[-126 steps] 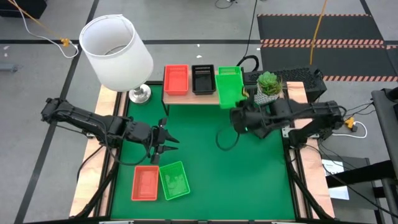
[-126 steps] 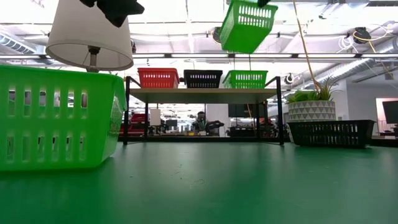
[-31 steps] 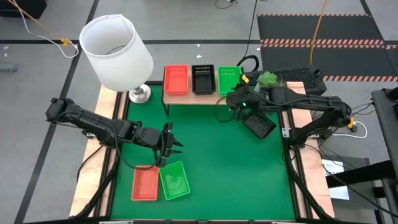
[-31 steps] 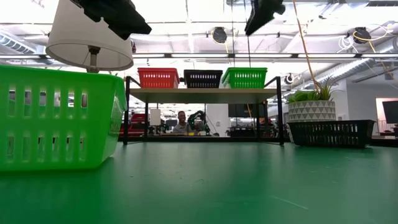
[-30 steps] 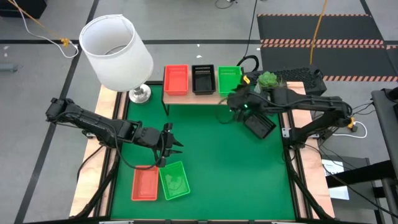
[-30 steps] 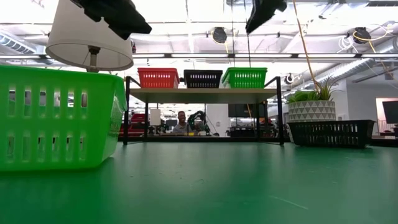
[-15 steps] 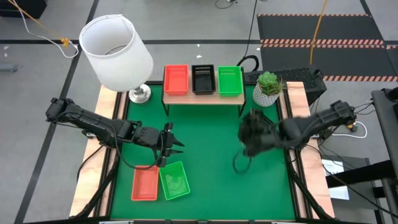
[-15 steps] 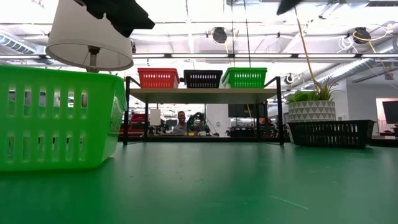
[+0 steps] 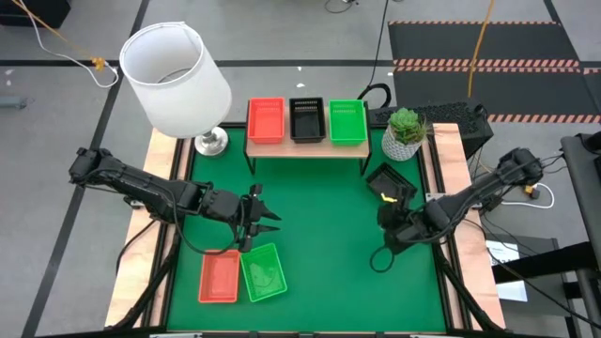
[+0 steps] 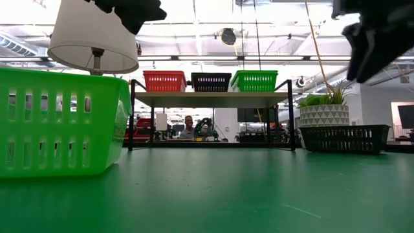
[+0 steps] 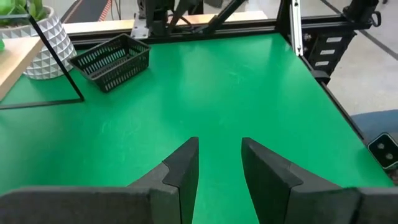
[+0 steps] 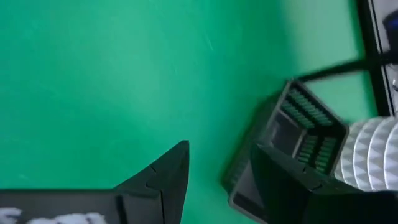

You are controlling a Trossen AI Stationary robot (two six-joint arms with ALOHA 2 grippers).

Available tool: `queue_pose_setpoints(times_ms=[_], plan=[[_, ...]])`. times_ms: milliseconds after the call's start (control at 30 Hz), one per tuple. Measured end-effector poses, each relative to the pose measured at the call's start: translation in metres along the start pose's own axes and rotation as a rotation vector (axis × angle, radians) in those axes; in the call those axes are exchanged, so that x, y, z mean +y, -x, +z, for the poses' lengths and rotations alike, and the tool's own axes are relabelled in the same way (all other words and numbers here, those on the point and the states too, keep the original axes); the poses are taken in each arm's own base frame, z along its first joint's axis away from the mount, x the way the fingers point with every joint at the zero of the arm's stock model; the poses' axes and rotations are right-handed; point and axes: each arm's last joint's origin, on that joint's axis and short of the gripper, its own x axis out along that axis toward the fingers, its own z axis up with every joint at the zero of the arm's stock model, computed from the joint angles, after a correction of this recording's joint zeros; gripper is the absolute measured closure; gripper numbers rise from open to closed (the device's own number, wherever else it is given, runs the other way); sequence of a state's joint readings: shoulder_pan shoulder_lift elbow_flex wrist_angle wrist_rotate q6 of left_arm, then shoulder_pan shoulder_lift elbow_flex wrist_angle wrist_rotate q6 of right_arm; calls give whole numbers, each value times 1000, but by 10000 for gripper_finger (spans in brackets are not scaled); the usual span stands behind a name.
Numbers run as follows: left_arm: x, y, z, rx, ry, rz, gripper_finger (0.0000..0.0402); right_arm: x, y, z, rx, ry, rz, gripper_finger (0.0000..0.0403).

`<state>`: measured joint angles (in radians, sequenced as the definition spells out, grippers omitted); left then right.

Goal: Stack baskets on shelf by color
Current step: Stack the black basket into the black basket on the shelf

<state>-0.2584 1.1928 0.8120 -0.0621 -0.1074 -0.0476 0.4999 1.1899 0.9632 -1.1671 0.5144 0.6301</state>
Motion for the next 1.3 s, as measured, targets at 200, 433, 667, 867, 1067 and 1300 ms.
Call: queue_pose_setpoints(times_ms=[200, 433, 667, 867, 1067, 1300], plan=[[0, 0, -4, 44, -15, -12, 277, -16, -1, -23, -7, -27, 32, 238], [0, 1, -8, 83, 11, -13, 277, -29, 7, -37, -38, 32, 148, 239], [0, 1, -8, 82, 6, 0, 277, -31, -3, -45, 10, 140, 166, 239], [0, 1, -8, 81, 2, 1, 277, -35, -11, -41, 74, 137, 177, 239], [0, 1, -7, 79, 1, 2, 277, -34, -24, -36, 153, 187, 183, 239], [0, 1, -6, 65, 1, 1, 277, -34, -42, -34, 236, 205, 174, 239]])
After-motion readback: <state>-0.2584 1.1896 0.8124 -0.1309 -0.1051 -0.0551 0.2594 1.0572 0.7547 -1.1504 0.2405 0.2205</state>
